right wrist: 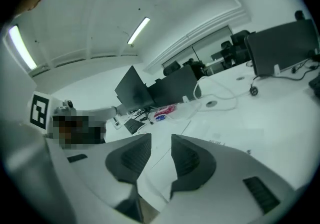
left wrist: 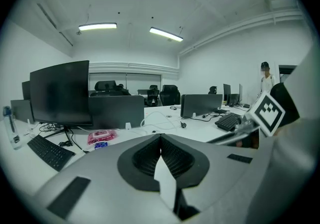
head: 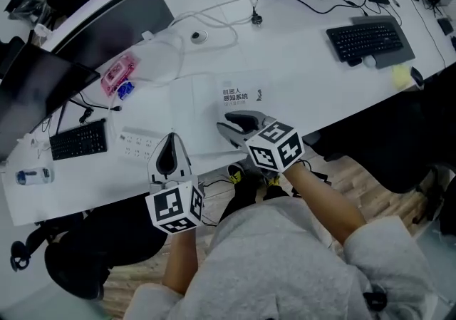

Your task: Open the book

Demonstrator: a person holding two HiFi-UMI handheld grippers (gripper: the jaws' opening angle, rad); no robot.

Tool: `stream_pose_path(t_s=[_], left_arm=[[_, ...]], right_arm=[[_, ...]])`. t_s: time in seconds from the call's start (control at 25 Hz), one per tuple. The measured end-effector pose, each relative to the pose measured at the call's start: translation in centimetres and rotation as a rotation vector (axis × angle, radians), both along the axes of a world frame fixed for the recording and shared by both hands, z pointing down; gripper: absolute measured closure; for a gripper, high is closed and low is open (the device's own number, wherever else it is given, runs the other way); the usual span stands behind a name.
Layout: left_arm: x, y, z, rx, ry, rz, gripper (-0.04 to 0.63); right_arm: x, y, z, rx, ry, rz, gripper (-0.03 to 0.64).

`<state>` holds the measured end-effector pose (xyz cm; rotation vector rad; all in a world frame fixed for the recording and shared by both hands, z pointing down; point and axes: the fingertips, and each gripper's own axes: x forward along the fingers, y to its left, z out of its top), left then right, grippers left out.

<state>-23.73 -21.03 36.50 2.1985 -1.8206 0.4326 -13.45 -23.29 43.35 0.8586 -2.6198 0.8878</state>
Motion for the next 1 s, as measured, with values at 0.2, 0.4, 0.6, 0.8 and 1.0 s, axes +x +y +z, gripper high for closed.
stream_pose_path(t_s=[0.2,0.4,0.6,0.8,1.0], left_arm=[[3.7,0.0,-1.0,0.026,0.004,0.068,0.586],[6.4,0.2,-2.0,0.043,0.002,0.114,0.586],[9.0,0.7,-3.2,0.065,0.004,0.148,0.586],[11.5,1.6,-4.2,0.082,-0.001,0.170,0.586],[13.7,3.0,-5.0,0.092,-0.003,0.177,0.586]], right_arm=[[9.8,-0.3,-6.1,0.142,0.051,0.122,0.491],[18.8,1.1,-9.8,0.231,0.120,0.278,0.532],[24.2,3.7,-11.7,0.274,0.154,0.364,0.557],[26.8,6.2,-12.8,0.307,0.189,0.385,0.557],[28.8,7.8,-13.6,0.326,0.181,0.401,0.563]])
